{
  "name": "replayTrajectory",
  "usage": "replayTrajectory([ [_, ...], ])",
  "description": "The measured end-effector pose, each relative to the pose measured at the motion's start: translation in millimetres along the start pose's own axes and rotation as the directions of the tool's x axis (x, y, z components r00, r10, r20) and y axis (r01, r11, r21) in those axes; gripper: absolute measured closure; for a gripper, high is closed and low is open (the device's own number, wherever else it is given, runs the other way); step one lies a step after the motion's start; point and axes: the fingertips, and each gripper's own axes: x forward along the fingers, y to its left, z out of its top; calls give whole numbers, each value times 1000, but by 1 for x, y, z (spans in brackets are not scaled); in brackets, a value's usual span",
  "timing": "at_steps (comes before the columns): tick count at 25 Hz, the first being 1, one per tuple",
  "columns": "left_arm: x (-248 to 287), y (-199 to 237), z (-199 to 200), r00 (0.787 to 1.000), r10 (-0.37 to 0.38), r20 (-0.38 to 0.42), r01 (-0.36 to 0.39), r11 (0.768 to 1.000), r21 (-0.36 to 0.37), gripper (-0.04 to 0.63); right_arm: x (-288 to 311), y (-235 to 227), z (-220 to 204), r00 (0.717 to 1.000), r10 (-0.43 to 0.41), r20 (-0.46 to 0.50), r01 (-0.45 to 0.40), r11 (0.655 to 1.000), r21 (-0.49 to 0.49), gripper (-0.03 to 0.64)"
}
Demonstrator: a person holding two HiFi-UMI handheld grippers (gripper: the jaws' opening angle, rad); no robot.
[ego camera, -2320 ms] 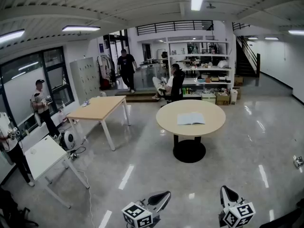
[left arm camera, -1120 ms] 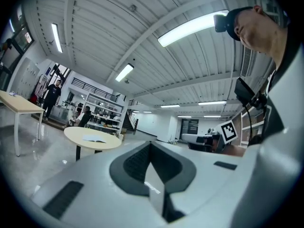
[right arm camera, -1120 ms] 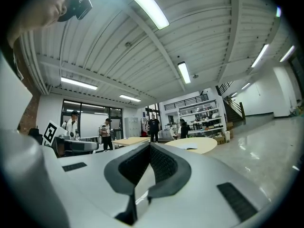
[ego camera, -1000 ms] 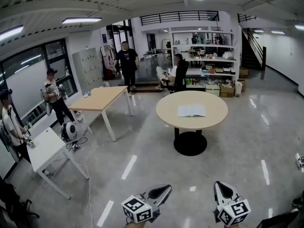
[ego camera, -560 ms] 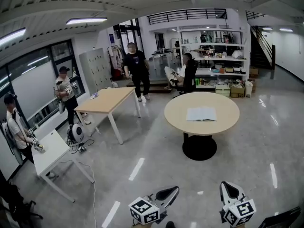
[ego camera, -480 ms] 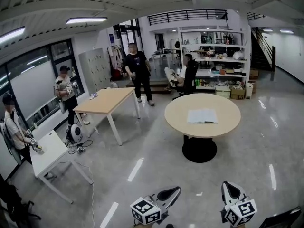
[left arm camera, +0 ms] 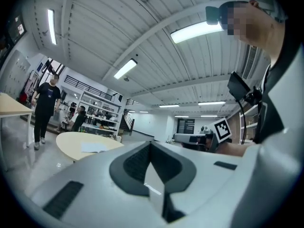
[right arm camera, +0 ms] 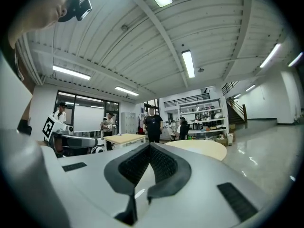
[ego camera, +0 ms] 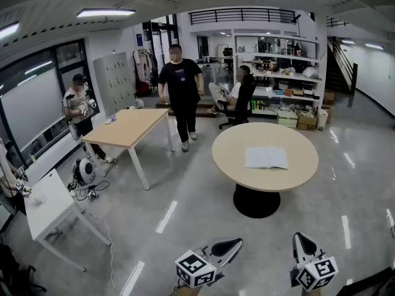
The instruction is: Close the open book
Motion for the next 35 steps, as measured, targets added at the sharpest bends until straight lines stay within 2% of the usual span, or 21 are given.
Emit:
replayTrajectory([
  [9, 66, 82, 1, 1000, 4, -10, -4, 1000, -14, 603, 99, -52, -5, 1000, 16, 0, -16, 1000, 23, 623],
  [18, 201, 175, 26, 999, 39, -17, -39, 999, 7, 603, 227, -157, 15, 996, 93, 14, -93, 996, 2, 623],
  [23, 251, 219, 44, 997, 81, 9, -81, 997, -1, 603, 286, -199, 32, 990, 138, 21, -137, 990, -30, 623],
  [26, 277, 246, 52, 995, 97, -9, -97, 995, 4, 603, 322, -219, 33, 988, 155, 12, -155, 988, -17, 623],
  [35, 339, 358, 43, 996, 89, -30, -90, 996, -25, 603, 434, -267, 23, 993, 118, 1, -118, 993, -5, 623],
])
